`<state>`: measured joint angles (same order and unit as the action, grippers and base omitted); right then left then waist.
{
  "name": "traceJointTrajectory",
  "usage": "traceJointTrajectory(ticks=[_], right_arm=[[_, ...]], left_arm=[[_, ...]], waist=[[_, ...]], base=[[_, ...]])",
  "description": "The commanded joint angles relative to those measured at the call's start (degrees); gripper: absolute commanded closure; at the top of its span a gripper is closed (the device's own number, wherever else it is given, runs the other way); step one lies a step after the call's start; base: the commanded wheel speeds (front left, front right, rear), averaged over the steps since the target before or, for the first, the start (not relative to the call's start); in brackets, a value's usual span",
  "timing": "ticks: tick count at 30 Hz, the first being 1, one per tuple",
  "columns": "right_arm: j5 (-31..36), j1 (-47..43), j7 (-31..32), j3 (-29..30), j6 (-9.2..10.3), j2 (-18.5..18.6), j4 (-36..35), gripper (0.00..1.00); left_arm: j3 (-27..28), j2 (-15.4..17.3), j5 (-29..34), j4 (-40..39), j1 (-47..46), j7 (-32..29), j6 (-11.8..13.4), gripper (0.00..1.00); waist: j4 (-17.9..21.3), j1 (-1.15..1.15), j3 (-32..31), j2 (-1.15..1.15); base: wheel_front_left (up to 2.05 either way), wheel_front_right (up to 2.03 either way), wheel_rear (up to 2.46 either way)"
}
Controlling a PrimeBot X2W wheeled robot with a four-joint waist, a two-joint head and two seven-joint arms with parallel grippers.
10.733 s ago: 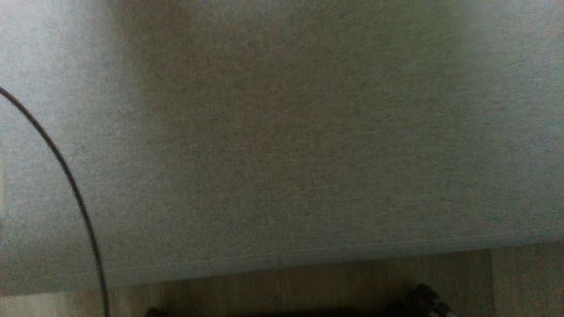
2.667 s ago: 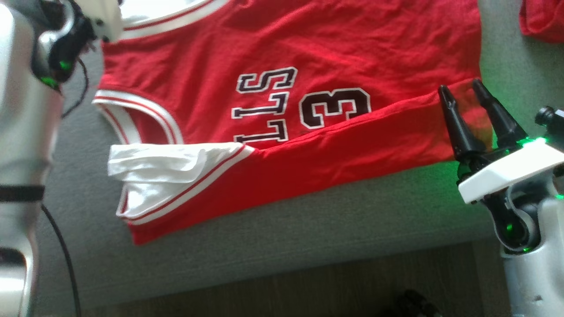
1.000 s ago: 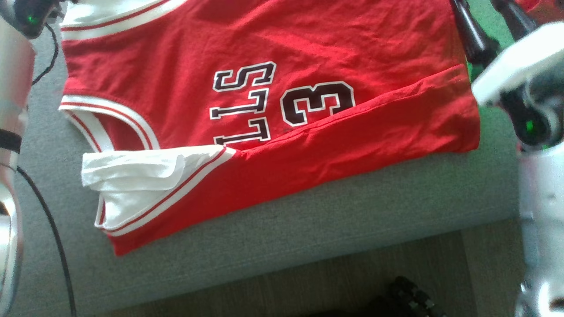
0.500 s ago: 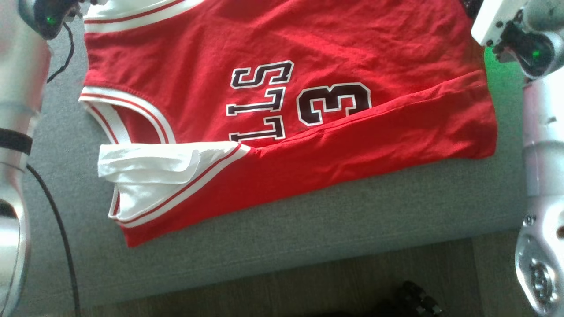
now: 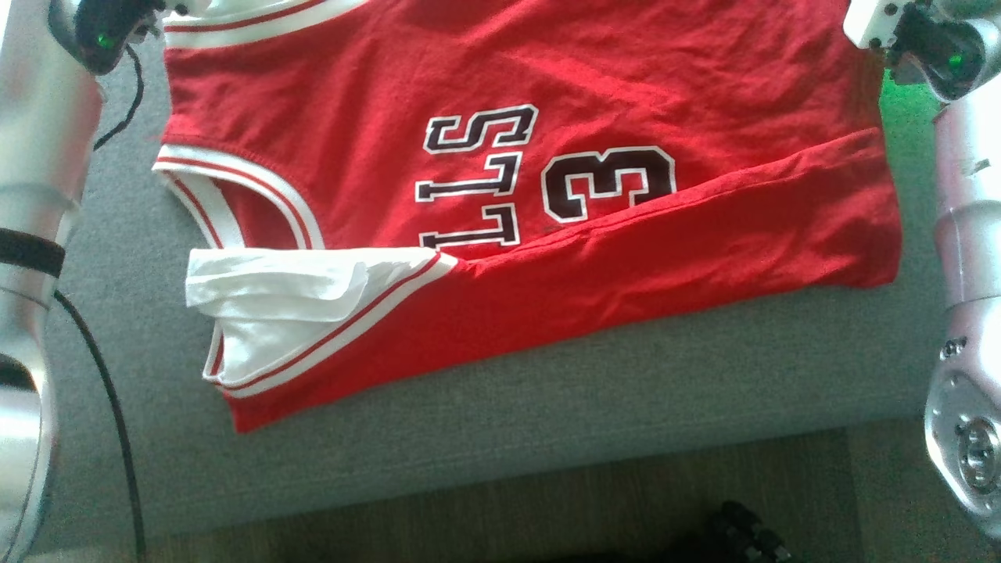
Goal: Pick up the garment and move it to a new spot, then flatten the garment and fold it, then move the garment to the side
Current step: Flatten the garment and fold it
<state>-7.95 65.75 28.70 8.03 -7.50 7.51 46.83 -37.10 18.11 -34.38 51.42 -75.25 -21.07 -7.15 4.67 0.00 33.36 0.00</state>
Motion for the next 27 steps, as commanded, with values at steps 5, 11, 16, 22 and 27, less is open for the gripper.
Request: traceJointTrajectory(ticks=[5,11,16,22,27], right_arm=[[1.1,3.2,-1.8,-0.6,0.01,-0.9,0.5,1.0],[0.7,5.2,-7.3,-0.9,0.01,0.1,1.7,1.0],[0.0,6.8,-11.9,0.2,0.01,1.1,3.2,1.0],[-1.3,8.9,-16.2,0.4,0.01,2.6,4.4,1.0],[-3.8,8.7,-16.6,-1.3,0.01,4.0,4.9,1.0]], left_arm=[[0.2,2.4,-0.9,-1.9,-2.5,0.8,-0.3,1.0],[0.1,3.3,-0.6,-2.8,-3.5,5.0,-0.2,1.0],[1.1,3.9,0.6,-3.2,-5.1,13.3,0.7,1.0],[2.1,4.2,1.8,-3.2,-6.9,22.5,1.7,1.0],[1.8,3.7,0.9,-3.3,-6.1,25.8,0.8,1.0]], waist=[[-0.6,0.0,0.1,0.0],[-1.1,0.0,0.4,0.0],[-1.7,0.0,0.6,0.0],[-2.5,0.0,0.6,0.0],[-3.3,0.0,-0.1,0.0]], base=[[0.0,0.0,0.0],[0.0,0.0,0.0],[0.0,0.0,0.0],[0.0,0.0,0.0],[0.0,0.0,0.0]])
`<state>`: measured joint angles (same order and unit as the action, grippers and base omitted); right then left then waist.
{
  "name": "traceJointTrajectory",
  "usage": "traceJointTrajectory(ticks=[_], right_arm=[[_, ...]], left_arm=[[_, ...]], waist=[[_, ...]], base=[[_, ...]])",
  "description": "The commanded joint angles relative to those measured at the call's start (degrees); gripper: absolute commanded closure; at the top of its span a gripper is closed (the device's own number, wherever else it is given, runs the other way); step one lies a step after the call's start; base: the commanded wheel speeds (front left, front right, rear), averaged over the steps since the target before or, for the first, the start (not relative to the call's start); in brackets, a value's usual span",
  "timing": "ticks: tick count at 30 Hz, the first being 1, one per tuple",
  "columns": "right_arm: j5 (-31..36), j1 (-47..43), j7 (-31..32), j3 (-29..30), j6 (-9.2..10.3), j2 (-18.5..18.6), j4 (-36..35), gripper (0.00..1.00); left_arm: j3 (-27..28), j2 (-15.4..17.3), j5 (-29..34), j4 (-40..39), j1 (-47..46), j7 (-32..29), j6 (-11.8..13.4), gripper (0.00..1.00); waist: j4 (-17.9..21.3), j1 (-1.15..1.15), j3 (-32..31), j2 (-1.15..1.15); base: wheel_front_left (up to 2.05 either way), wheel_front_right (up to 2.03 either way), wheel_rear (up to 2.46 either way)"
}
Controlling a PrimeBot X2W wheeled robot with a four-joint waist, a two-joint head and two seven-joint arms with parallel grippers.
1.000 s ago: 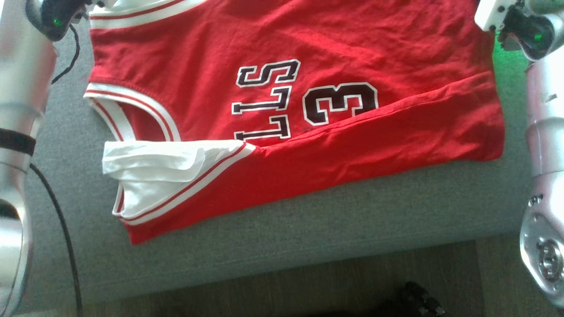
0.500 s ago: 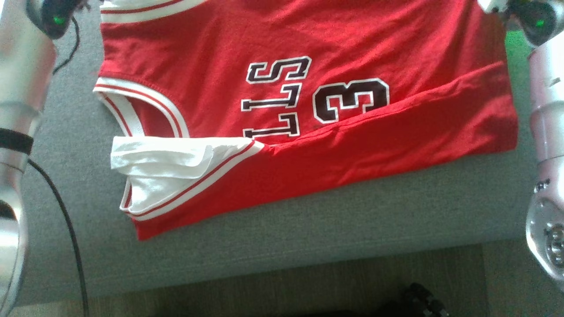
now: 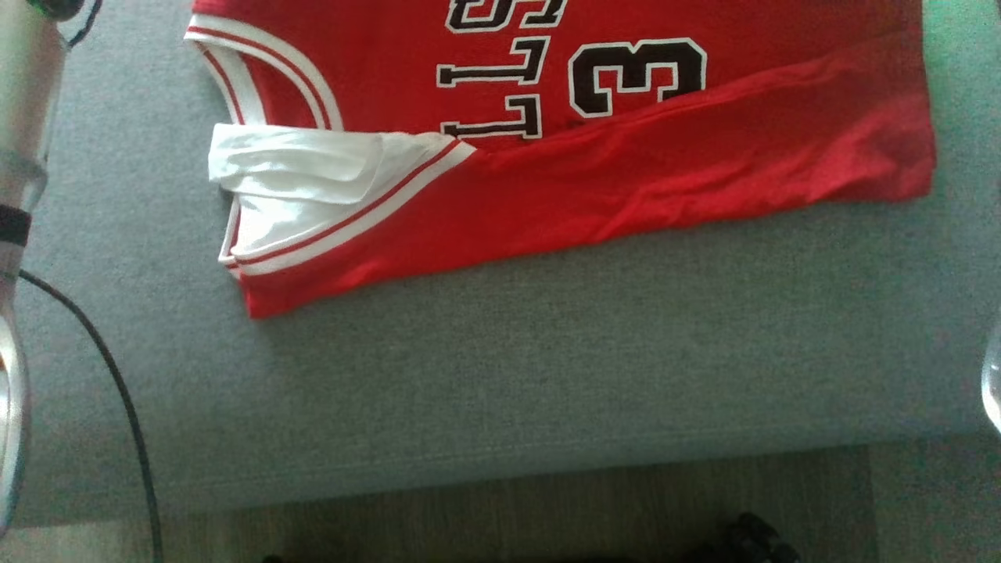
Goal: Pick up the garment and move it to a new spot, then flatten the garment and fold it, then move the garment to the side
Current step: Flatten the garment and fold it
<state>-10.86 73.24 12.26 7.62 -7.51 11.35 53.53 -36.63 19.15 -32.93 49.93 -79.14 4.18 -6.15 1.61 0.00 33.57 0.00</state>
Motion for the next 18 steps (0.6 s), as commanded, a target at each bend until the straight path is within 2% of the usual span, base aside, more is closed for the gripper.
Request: traceJointTrajectory(ticks=[1,6,11,14,18], right_arm=[[-1.9,0.8,0.0,-1.5,0.02,0.4,-2.0,1.0],[-6.9,-3.2,1.0,-4.4,0.02,2.9,-4.4,1.0],[-11.2,-8.9,2.0,-7.2,0.02,5.9,-8.9,1.0],[-13.6,-12.4,3.0,-8.1,0.02,7.4,-12.0,1.0],[-16.0,-16.7,4.1,-8.2,0.02,9.2,-16.2,1.0]], left_arm=[[1.2,2.6,-1.0,-2.1,-1.8,0.8,-0.4,1.0],[0.6,3.9,-3.7,-6.2,2.4,1.7,-1.1,1.0],[1.3,7.7,-7.0,-14.6,9.9,3.0,-1.2,1.0],[2.4,9.8,-8.7,-20.8,15.6,3.5,-0.1,1.0],[3.8,12.7,-11.1,-30.3,23.3,2.9,2.9,1.0]], waist=[[-0.5,0.0,-0.5,0.0],[-1.1,0.0,-1.6,0.0],[-1.7,0.0,-2.7,0.0],[-2.2,0.0,-3.2,0.0],[-2.8,0.0,-3.6,0.0]], base=[[0.0,0.0,0.0],[0.0,0.0,0.0],[0.0,0.0,0.0],[0.0,0.0,0.0],[0.0,0.0,0.0]])
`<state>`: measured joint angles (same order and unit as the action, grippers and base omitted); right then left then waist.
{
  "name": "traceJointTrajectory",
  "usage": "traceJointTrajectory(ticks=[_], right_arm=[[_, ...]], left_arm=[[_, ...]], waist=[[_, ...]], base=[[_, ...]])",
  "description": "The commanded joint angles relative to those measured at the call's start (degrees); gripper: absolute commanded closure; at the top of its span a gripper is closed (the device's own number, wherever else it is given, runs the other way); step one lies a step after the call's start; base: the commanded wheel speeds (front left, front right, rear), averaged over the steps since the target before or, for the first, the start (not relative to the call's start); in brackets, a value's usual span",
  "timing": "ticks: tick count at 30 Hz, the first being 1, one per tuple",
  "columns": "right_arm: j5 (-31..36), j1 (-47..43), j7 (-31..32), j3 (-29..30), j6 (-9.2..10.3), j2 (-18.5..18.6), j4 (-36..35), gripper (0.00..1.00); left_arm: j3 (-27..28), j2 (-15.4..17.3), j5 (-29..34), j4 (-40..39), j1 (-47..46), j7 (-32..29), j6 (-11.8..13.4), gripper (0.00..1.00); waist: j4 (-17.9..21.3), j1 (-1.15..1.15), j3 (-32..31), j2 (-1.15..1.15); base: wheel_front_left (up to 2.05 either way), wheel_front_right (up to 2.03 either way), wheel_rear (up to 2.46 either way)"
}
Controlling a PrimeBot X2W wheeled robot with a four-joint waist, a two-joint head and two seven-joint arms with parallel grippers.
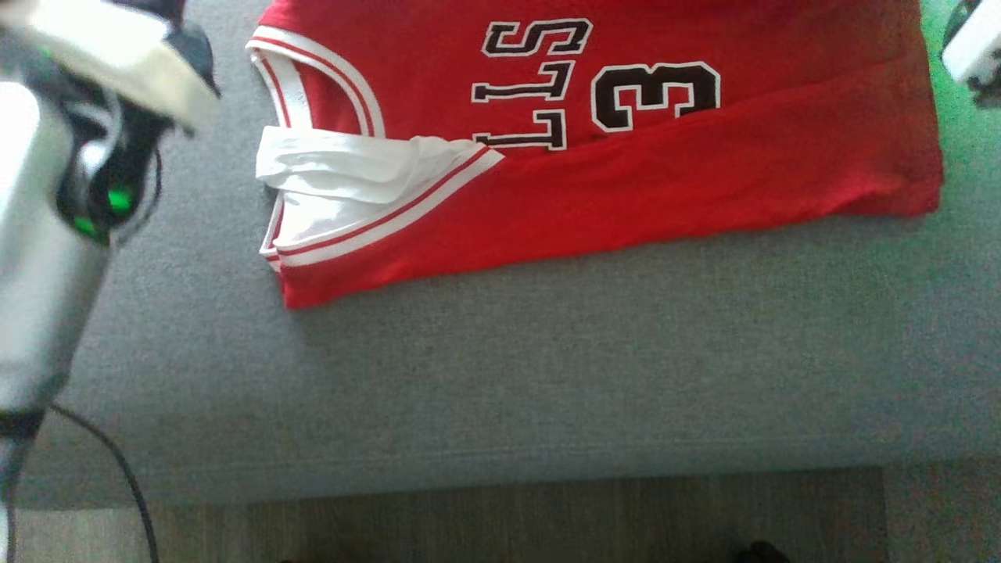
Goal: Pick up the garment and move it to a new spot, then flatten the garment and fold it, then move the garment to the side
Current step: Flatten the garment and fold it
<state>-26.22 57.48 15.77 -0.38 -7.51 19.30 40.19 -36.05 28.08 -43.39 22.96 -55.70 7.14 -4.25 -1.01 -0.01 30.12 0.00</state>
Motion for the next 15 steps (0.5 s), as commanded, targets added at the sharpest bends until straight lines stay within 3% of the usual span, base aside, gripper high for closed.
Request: traceJointTrajectory(ticks=[1,3,10,15], right_arm=[[-1.1,-1.9,0.9,-0.2,0.02,1.6,-3.8,1.0],[-1.4,-2.8,1.2,0.0,0.02,1.8,-4.8,1.0],[-2.4,-8.4,3.0,1.4,0.02,3.8,-11.0,1.0],[-2.6,-13.2,5.3,2.3,0.02,4.5,-15.9,1.0]], left_arm=[[3.6,4.6,-1.1,-5.9,1.8,-0.2,2.0,1.0],[4.0,5.3,-1.6,-8.5,3.8,-0.5,3.0,1.0],[5.2,9.8,-4.4,-25.1,18.3,-2.7,10.7,1.0],[4.2,9.8,-5.6,-30.4,25.7,-2.7,14.0,1.0]], waist=[[-0.3,0.01,-0.2,0.0],[-0.3,0.01,-0.3,0.0],[-1.0,0.01,-0.4,0.0],[-1.6,0.01,-0.3,0.0]], base=[[0.0,0.0,0.0],[0.0,0.0,0.0],[0.0,0.0,0.0],[0.0,0.0,0.0]])
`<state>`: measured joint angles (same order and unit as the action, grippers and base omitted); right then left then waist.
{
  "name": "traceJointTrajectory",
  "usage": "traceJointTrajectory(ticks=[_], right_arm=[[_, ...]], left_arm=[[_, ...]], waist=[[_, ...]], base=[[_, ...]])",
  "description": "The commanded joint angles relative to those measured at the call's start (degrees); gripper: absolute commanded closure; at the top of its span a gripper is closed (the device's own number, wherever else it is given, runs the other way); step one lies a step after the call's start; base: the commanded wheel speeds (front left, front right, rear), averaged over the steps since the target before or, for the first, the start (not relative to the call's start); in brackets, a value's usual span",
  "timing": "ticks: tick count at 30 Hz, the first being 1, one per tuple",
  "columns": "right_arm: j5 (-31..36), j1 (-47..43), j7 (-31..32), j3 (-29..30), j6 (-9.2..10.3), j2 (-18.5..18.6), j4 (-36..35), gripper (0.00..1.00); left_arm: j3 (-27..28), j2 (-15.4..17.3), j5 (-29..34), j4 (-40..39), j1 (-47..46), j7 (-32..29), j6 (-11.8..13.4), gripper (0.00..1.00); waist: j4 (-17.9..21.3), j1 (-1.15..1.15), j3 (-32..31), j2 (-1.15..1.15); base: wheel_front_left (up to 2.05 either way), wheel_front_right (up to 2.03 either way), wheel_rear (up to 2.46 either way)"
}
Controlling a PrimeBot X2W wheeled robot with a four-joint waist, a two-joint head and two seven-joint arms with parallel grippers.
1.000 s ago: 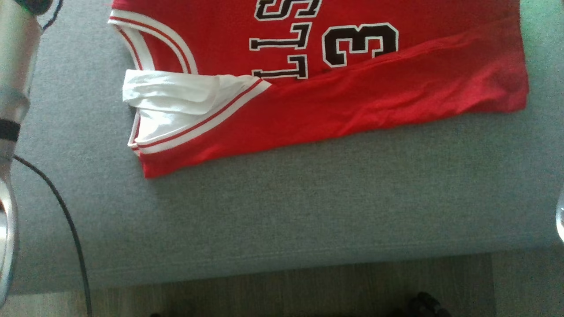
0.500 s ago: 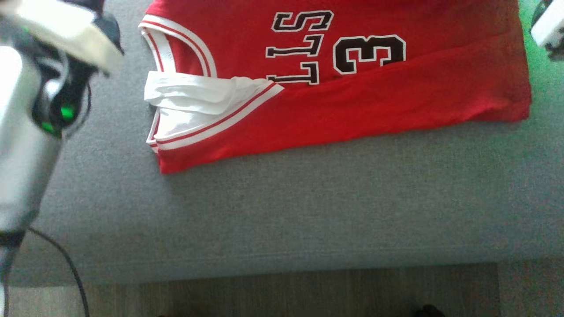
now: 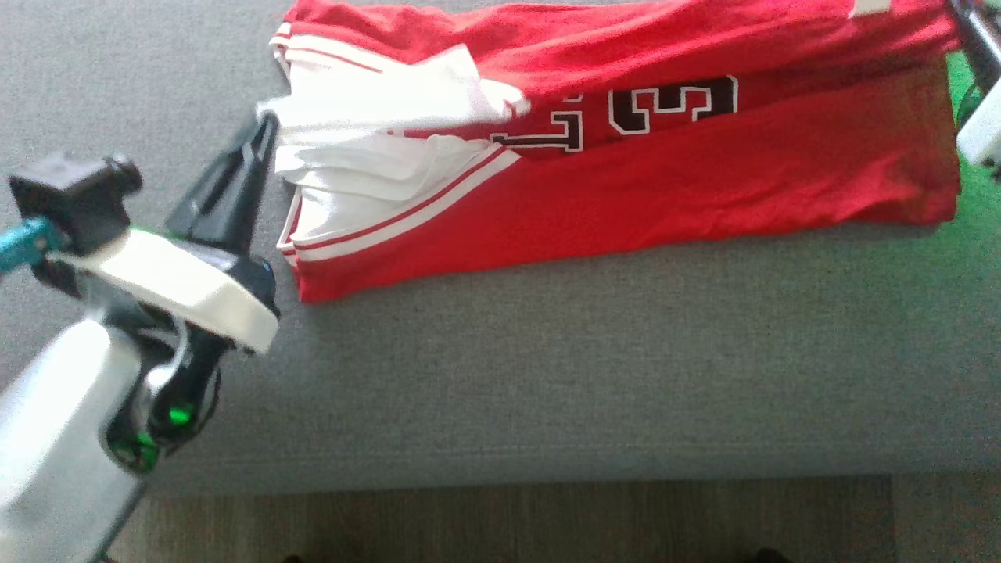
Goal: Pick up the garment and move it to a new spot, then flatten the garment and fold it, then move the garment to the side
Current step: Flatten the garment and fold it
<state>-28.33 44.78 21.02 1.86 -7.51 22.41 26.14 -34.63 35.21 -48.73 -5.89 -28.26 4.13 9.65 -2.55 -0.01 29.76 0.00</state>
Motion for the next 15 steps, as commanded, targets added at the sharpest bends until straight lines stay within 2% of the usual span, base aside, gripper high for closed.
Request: traceJointTrajectory(ticks=[1,6,8,9,10,11,12,13,15], right_arm=[[-0.2,-1.4,0.4,0.2,0.02,1.5,-2.8,1.0],[0.8,-5.1,2.7,1.1,0.02,1.2,-6.4,1.0],[1.2,-6.1,3.7,1.4,0.02,0.8,-7.5,0.8],[1.3,-6.6,4.2,1.6,0.02,0.7,-8.0,0.59],[1.4,-7.0,4.8,1.7,0.02,0.6,-8.5,0.32],[1.5,-7.5,5.4,1.9,0.02,0.5,-8.9,0.0],[1.6,-7.9,5.8,2.3,0.02,0.4,-9.4,0.0],[1.7,-8.3,6.1,2.7,0.02,0.2,-10.0,0.0],[1.7,-9.4,6.6,3.5,0.02,-0.1,-11.1,0.0]], left_arm=[[2.5,2.5,-0.2,-1.8,-0.8,0.4,0.5,1.0],[1.1,0.7,-0.4,-1.0,1.4,1.5,1.2,1.0],[0.7,0.0,-0.3,-0.5,1.8,1.8,1.4,1.0],[0.6,-0.4,-0.3,-0.2,1.9,2.0,1.4,1.0],[0.5,-0.6,-0.4,0.1,2.1,2.1,1.6,0.91],[0.4,-0.8,-0.4,0.5,2.3,2.0,1.8,0.56],[0.2,-0.9,-0.4,0.8,2.5,2.0,2.1,0.12],[0.1,-1.0,-0.3,1.1,2.6,2.0,2.2,0.0],[0.0,-1.1,-0.1,1.5,3.1,2.1,2.9,0.0]], waist=[[-0.1,0.01,0.1,0.0],[-0.3,0.01,0.1,0.0],[-0.3,0.01,-0.1,0.0],[-0.3,0.01,-0.4,0.0],[-0.3,0.01,-0.6,0.0],[-0.3,0.01,-1.0,0.0],[-0.3,0.01,-1.4,0.0],[-0.3,0.01,-1.8,0.0],[-0.3,0.01,-2.8,0.0]], base=[[0.0,0.0,0.0],[0.0,0.0,0.0],[0.0,0.0,0.0],[0.0,0.0,0.0],[0.0,0.0,0.0],[0.0,0.0,0.0],[0.0,0.0,0.0],[0.0,0.0,0.0],[0.0,0.0,0.0]])
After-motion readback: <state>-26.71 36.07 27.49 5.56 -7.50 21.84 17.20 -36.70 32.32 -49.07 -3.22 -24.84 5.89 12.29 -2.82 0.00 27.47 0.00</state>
